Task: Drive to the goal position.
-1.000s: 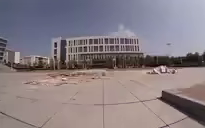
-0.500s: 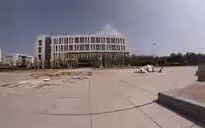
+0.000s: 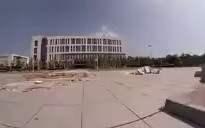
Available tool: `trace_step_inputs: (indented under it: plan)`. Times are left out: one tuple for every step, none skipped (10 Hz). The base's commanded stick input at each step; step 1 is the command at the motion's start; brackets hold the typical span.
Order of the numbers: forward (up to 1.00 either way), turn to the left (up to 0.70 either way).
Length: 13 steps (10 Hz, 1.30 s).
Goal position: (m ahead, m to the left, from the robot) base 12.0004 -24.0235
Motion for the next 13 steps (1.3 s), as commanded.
trace_step_inputs:
  plan:
    - [0.70, 0.00]
    - [0.70, 0.00]
    - [0.70, 0.00]
    - [0.70, 0.00]
    - [0.70, -0.01]
    - [0.70, -0.14]
    - [0.70, -0.27]
    - [0.70, -0.32]
    - [0.70, -0.33]
    - [0.70, -0.33]
    - [0.70, -0.33]
    - [0.70, -0.32]
    - [0.70, -0.30]
